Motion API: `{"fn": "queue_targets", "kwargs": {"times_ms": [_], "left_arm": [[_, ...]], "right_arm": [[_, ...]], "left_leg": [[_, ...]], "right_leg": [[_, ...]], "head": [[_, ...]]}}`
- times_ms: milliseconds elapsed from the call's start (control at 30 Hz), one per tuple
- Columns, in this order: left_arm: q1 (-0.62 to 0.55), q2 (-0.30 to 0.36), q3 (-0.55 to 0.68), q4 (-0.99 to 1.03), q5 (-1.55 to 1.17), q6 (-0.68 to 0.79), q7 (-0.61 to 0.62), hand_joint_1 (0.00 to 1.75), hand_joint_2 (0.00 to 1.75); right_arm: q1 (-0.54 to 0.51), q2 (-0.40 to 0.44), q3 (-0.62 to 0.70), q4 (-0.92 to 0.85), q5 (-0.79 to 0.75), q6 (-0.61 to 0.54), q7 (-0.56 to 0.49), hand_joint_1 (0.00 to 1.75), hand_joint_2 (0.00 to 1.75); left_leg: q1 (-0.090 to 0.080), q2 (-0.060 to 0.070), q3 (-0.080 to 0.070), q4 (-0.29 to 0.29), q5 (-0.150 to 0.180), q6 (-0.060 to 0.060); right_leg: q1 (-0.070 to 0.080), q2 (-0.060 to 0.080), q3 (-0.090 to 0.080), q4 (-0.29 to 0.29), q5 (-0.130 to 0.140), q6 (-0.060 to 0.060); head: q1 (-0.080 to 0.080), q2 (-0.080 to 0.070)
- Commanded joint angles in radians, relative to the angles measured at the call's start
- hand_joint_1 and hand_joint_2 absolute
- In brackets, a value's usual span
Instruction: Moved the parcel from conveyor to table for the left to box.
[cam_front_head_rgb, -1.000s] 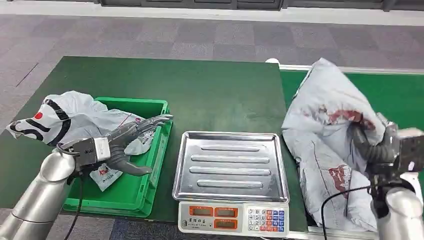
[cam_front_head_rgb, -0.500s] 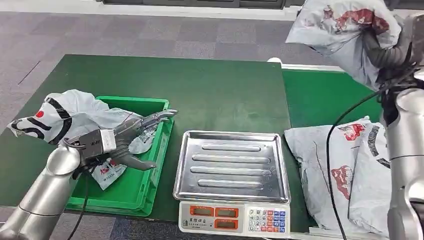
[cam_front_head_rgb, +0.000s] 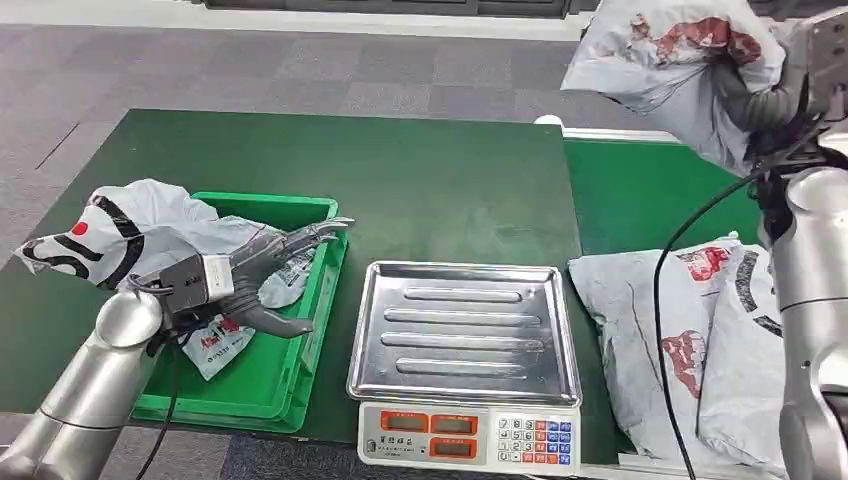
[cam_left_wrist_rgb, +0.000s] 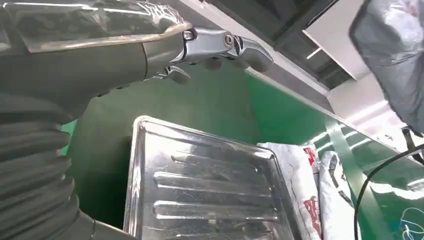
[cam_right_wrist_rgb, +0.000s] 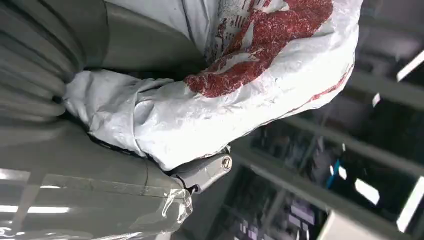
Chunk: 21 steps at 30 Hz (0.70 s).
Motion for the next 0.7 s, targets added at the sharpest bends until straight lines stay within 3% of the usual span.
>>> {"fn": "queue_targets", "kwargs": {"times_ms": [33, 133, 300, 433, 700], "left_arm": [[-0.047, 0.020, -0.063, 0.100, 0.014, -0.010, -0.004, 0.00, 1.75], [-0.034, 0.015, -0.061, 0.118, 0.009, -0.005, -0.021, 0.00, 1.75], [-0.057, -0.013, -0.073, 0.166, -0.029, -0.007, -0.056, 0.00, 1.75], [-0.070, -0.018, -0.077, 0.197, -0.031, -0.008, -0.067, 0.00, 1.75], [-0.075, -0.039, -0.077, 0.236, -0.070, 0.005, -0.086, 0.00, 1.75]], "right_arm": [[-0.072, 0.090, 0.180, 0.085, -0.062, 0.109, 0.041, 1.75, 1.75], [-0.032, 0.097, 0.239, 0.034, -0.126, 0.172, 0.055, 1.75, 1.75], [0.077, 0.022, 0.351, -0.108, -0.247, 0.142, 0.078, 1.75, 1.75], [0.101, -0.018, 0.413, -0.149, -0.304, 0.146, 0.063, 1.75, 1.75], [0.172, -0.017, 0.509, -0.177, -0.372, 0.164, 0.048, 1.75, 1.75]], "left_leg": [[0.000, 0.004, 0.003, -0.001, -0.001, 0.000], [0.000, 0.002, 0.002, -0.001, 0.000, 0.000], [0.000, 0.000, 0.004, -0.003, 0.000, 0.000], [0.001, -0.004, 0.003, -0.002, 0.001, 0.000], [0.002, -0.003, 0.004, -0.003, 0.001, 0.000]], "right_leg": [[0.000, 0.004, 0.002, -0.001, 0.000, -0.001], [0.001, 0.003, 0.000, 0.000, 0.000, 0.000], [0.002, 0.000, 0.004, -0.003, 0.000, 0.000], [0.001, -0.003, 0.003, -0.003, -0.001, 0.000], [0.000, -0.002, 0.004, -0.003, 0.000, 0.000]], "head": [[0.000, 0.000], [0.000, 0.000], [0.000, 0.000], [0.000, 0.000], [0.000, 0.000]]}}
